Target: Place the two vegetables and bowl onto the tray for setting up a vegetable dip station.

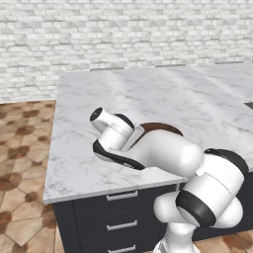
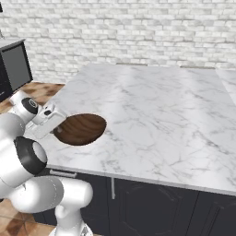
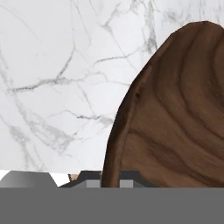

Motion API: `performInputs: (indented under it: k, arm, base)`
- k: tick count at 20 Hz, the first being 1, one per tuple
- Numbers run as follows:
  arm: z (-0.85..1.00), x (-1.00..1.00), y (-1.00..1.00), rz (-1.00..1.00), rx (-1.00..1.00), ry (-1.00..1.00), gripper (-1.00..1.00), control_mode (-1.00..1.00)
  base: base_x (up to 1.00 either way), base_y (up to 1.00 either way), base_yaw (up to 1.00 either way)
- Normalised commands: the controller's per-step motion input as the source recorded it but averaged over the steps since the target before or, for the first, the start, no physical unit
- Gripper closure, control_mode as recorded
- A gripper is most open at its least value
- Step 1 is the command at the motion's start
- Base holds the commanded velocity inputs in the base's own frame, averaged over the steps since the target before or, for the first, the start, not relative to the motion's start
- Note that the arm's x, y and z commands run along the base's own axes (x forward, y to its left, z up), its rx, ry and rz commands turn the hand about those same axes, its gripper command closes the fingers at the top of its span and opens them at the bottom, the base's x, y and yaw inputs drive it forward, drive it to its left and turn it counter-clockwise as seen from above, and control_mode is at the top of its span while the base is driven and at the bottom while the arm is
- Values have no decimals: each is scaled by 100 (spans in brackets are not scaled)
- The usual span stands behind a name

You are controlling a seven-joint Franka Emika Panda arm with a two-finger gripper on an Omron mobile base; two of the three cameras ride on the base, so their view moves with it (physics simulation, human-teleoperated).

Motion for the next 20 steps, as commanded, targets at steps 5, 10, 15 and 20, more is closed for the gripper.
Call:
performInputs:
  k: [5, 10, 15, 20]
  arm:
    - [0, 0, 0, 0, 0, 0, 100, 100]
    - [0, 0, 0, 0, 0, 0, 100, 100]
    - [0, 0, 0, 0, 0, 0, 100, 100]
    - [0, 0, 0, 0, 0, 0, 100, 100]
  base:
    - [0, 0, 0]
    - [-23, 0, -2]
    - [-36, -6, -3]
    - [-35, -17, -5]
